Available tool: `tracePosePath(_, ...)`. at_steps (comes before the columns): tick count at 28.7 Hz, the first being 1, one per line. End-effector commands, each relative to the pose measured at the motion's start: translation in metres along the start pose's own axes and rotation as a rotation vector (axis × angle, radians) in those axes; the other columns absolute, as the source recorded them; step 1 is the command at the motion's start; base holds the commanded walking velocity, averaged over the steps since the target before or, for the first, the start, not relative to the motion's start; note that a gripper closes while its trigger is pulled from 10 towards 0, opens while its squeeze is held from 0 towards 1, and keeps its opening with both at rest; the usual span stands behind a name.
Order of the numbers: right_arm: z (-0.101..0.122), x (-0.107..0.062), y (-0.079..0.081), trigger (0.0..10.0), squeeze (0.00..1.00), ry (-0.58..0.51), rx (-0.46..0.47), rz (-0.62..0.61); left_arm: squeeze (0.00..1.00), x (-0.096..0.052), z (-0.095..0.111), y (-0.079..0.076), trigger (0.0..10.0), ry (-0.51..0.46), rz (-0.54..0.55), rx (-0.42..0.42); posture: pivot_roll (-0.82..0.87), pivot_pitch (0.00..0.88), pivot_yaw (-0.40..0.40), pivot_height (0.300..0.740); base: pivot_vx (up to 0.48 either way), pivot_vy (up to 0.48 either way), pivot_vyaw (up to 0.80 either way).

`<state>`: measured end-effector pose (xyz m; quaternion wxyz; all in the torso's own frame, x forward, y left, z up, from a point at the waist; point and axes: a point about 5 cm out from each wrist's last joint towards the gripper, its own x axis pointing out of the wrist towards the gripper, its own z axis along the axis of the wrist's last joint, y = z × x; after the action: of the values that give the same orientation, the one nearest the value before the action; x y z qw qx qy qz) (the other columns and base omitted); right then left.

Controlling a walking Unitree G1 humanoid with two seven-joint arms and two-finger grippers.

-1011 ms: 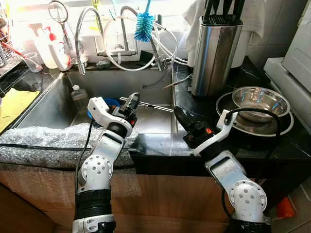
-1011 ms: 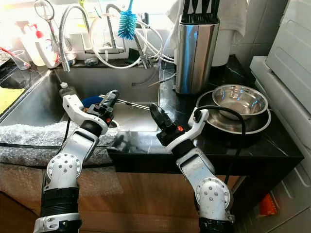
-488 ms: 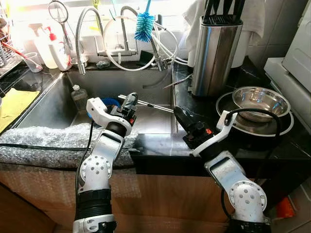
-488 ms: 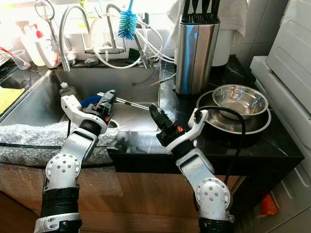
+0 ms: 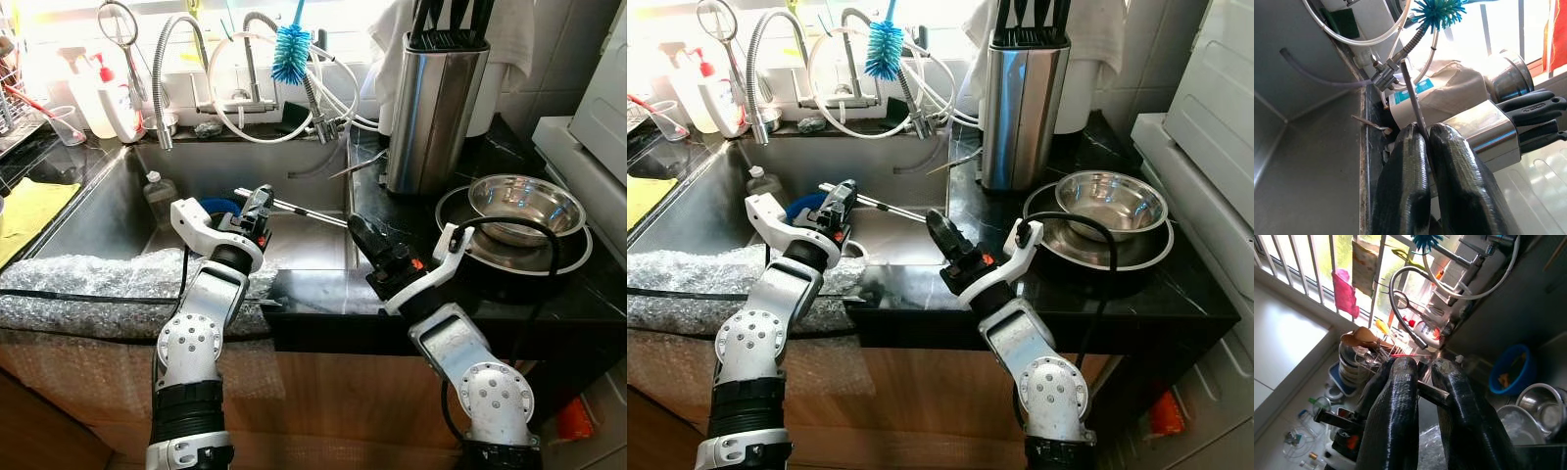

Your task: Kitchen organization

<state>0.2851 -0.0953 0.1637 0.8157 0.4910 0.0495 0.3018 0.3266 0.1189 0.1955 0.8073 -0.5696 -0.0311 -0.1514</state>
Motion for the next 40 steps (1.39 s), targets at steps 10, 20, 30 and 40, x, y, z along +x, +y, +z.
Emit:
tracePosePath(10, -0.004, 0.007, 0.011, 10.0, 1.0, -0.042, 0.04, 0.048, 0.0, 0.006, 0.008, -0.009, 0.0, -0.072, 0.013, -0.036, -0.05, 0.0, 0.08, 0.74, 0.0, 0.0, 0.0)
tracePosePath(20, -0.005, 0.007, 0.009, 10.0, 0.0, -0.031, 0.019, 0.025, 0.0, 0.008, 0.022, -0.005, 0.0, -0.177, 0.055, -0.182, -0.05, 0.0, 0.081, 0.74, 0.0, 0.0, 0.0)
tracePosePath(30, -0.004, 0.004, 0.006, 10.0, 0.0, -0.04, -0.013, 0.005, 0.0, 0.007, 0.053, -0.005, 3.3, -0.379, 0.128, -0.023, -0.05, 0.0, 0.08, 0.74, 0.0, 0.0, 0.0)
tracePosePath(40, -0.006, 0.003, 0.01, 10.0, 0.0, -0.026, -0.049, 0.022, 0.0, 0.013, 0.046, -0.019, 10.0, -0.34, 0.094, 0.502, -0.05, 0.0, 0.08, 0.74, 0.0, 0.0, 0.0)
